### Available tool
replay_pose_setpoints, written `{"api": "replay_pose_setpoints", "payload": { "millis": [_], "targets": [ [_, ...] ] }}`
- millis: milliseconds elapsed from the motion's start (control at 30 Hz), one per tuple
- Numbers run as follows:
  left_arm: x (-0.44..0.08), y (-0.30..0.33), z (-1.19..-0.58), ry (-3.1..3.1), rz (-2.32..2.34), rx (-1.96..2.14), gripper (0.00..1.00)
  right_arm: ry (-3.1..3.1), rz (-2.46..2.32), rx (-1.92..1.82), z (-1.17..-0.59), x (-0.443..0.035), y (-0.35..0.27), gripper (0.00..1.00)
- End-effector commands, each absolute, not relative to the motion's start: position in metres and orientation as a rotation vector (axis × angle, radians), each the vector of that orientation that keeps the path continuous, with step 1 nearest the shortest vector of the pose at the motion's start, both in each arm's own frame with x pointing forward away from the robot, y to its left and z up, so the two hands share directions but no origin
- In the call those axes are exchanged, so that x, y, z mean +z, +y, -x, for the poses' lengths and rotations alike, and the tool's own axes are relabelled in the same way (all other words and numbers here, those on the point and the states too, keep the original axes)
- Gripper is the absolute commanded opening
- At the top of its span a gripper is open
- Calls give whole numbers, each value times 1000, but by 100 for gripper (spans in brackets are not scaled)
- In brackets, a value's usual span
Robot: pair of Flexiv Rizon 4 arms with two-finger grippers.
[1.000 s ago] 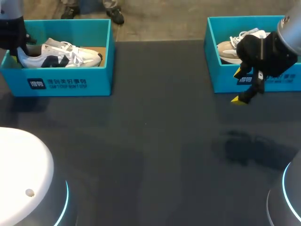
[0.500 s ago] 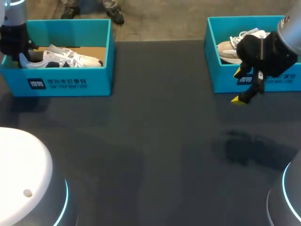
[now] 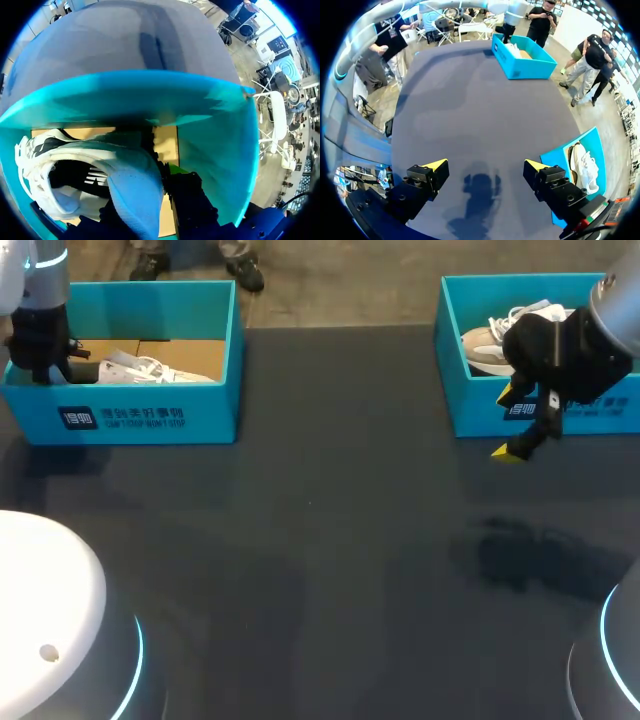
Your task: Take the shoe out of the shoebox, open the shoe tongue, remove and reinsert the insole, then place the shoe into the shoebox
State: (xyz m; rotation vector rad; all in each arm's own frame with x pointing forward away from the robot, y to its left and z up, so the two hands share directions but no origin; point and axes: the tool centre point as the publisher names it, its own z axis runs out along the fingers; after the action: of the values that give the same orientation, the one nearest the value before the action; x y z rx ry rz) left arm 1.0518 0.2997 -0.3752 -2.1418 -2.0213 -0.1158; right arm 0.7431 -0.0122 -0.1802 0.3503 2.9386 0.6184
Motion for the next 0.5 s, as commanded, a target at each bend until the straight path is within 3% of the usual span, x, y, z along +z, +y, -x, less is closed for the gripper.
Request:
{"api": "replay_pose_setpoints", "payload": {
  "millis": [33, 200, 233, 367, 500],
  "targets": [
    [-381, 300, -1059, -2009, 2132, -101, 0, 2939, -353, 614, -744, -181, -11, 100],
    [-386, 300, -1058, -1998, 2131, -90, 2, 2939, -353, 614, -744, -181, -11, 100],
    [-386, 300, -1058, -1995, 2134, -86, 17, 2939, -353, 614, -744, -181, -11, 100],
    [-387, 300, -1057, -1986, 2140, -79, 45, 2939, -353, 614, -744, -181, -11, 100],
    [-379, 299, -1056, -1993, 2154, -81, 61, 2939, -353, 614, -744, -181, -11, 100]
  ]
}}
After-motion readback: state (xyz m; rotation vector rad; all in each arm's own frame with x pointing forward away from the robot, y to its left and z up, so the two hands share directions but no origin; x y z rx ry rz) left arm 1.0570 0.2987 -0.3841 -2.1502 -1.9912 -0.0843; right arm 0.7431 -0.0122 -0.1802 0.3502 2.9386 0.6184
